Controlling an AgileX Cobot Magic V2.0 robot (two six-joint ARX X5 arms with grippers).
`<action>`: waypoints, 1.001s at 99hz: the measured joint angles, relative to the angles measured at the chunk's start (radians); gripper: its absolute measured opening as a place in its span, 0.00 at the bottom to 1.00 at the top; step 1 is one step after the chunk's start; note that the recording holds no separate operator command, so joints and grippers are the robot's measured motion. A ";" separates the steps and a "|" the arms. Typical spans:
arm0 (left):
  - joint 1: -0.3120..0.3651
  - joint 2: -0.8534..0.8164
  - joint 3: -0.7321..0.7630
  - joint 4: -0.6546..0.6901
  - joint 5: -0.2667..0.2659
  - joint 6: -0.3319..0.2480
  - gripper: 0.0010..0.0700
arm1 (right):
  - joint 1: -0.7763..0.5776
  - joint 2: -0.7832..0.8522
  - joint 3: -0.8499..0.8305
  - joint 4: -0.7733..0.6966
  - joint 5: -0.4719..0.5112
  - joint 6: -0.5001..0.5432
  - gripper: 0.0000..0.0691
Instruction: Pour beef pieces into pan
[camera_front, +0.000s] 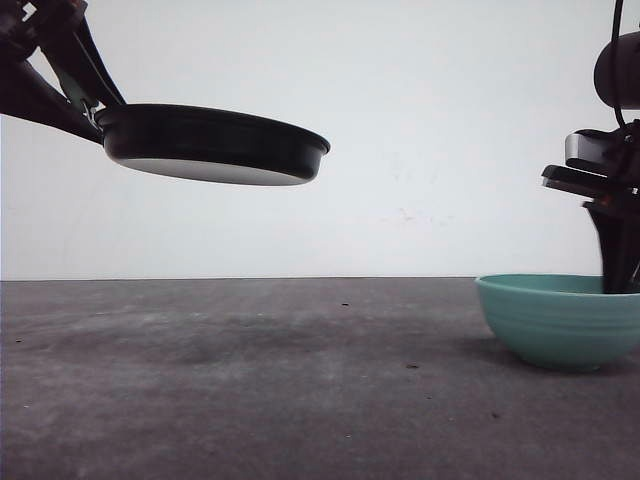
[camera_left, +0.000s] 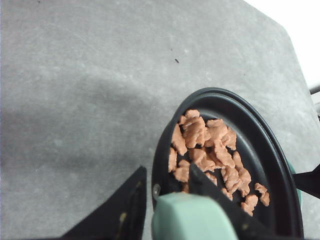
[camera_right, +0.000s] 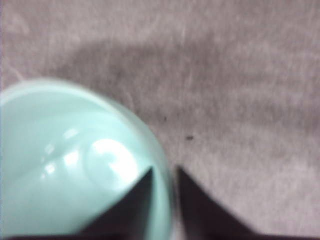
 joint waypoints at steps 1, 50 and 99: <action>0.000 0.000 0.000 0.000 0.000 0.000 0.16 | 0.000 0.000 0.000 0.001 -0.003 0.000 0.33; -0.047 0.082 0.003 0.118 -0.012 0.036 0.16 | 0.010 -0.238 0.224 -0.061 -0.018 0.022 0.48; -0.103 0.401 0.004 0.276 -0.014 0.051 0.16 | 0.114 -0.749 0.240 -0.124 0.098 -0.043 0.03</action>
